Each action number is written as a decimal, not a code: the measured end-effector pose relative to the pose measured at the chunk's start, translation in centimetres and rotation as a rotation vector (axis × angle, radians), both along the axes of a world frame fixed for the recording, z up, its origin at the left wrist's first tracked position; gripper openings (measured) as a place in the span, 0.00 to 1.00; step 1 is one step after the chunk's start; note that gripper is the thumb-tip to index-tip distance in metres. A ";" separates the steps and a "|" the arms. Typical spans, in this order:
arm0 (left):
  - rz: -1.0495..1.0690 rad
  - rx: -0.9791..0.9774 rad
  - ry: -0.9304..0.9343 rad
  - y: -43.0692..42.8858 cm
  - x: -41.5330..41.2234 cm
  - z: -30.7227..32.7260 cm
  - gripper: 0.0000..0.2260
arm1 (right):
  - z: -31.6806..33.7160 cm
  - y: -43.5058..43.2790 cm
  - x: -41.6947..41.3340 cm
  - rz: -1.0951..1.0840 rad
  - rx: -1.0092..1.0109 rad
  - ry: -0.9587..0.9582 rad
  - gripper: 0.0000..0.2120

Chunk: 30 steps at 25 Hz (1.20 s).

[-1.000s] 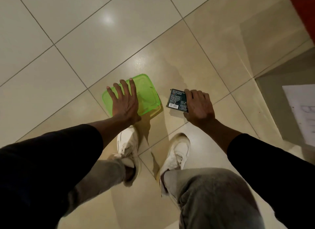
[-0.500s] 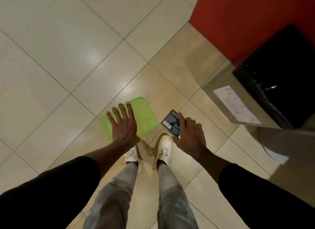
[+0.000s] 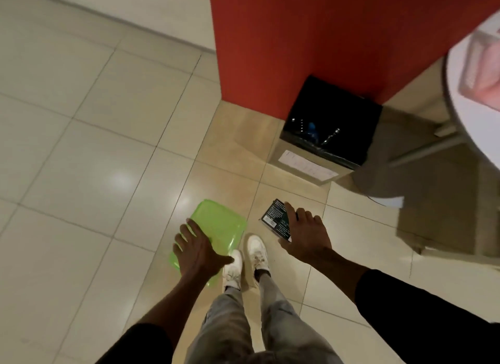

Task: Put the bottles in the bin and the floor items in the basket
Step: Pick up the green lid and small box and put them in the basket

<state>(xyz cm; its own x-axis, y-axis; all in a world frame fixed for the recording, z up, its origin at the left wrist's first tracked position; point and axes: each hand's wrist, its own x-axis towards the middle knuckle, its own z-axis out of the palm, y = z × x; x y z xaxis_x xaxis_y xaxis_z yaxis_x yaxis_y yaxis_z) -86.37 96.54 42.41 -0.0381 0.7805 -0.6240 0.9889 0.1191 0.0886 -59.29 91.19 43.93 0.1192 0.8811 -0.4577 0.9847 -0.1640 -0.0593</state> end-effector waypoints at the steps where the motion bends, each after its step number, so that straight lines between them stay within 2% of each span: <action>1: -0.061 -0.015 -0.017 -0.3 0.2 0.5 0.76 | 1.2 -0.8 0.4 -0.058 0.022 0.005 0.50; 8: -0.445 -0.095 -0.102 -0.7 5.8 3.6 0.69 | 5.8 -8.1 1.8 -0.515 0.100 0.034 0.46; 15: -0.743 -0.042 -0.123 -0.8 18.1 6.7 0.68 | 7.3 -14.3 6.4 -0.802 0.129 0.017 0.44; 19: -0.774 0.033 -0.094 -2.1 25.6 7.6 0.68 | 7.3 -16.6 12.6 -0.892 0.203 0.026 0.44; 30: -0.695 0.183 -0.051 -6.1 45.7 11.4 0.65 | 9.0 -22.6 34.1 -0.922 0.355 -0.001 0.44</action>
